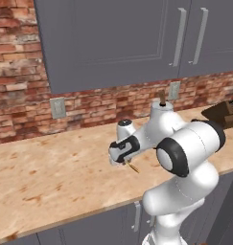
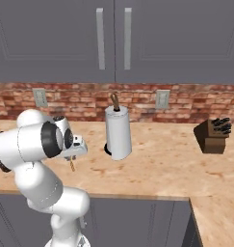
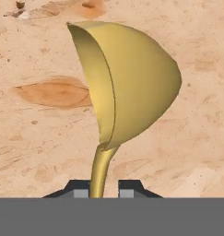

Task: Take the fork and place it on the left side of the plate. Then take the spoon and place it on the right side of the plate. Make sure they're directly next to the plate.

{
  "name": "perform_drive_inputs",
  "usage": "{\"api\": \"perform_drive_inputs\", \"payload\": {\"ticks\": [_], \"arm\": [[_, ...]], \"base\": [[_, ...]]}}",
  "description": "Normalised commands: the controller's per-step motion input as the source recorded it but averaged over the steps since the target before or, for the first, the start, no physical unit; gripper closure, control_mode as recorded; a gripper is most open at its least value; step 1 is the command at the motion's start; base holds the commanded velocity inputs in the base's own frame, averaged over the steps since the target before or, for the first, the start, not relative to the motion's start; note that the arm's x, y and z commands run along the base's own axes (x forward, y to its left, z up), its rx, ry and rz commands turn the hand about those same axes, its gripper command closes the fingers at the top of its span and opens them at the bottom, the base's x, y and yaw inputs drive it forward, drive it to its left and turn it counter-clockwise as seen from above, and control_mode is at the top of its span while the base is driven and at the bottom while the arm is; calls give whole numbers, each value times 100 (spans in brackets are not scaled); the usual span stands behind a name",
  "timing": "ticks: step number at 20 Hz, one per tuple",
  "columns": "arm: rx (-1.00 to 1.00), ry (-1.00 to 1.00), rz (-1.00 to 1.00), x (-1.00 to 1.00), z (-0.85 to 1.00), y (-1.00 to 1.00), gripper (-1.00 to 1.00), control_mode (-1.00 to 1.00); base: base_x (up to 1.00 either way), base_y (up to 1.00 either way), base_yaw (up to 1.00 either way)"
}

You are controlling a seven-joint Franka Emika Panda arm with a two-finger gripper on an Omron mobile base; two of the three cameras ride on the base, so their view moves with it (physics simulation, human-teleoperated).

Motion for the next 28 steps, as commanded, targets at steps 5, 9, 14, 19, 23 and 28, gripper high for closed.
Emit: {"api": "perform_drive_inputs", "payload": {"ticks": [5, 9, 14, 19, 23, 28], "arm": [[1, -12, 11, -22, -2, 1, 100, -100], [2, -20, 12, -39, 4, 0, 100, -100], [3, -24, 11, -41, 15, 0, 100, -100], [1, -30, 10, -48, 47, 0, 100, -100], [6, -23, 6, -46, 72, -1, 100, -100], [10, -9, 7, -44, 55, 0, 100, -100]], "base": [[0, 0, 0], [0, 0, 0], [0, 0, 0], [0, 0, 0], [0, 0, 0], [0, 0, 0]]}}
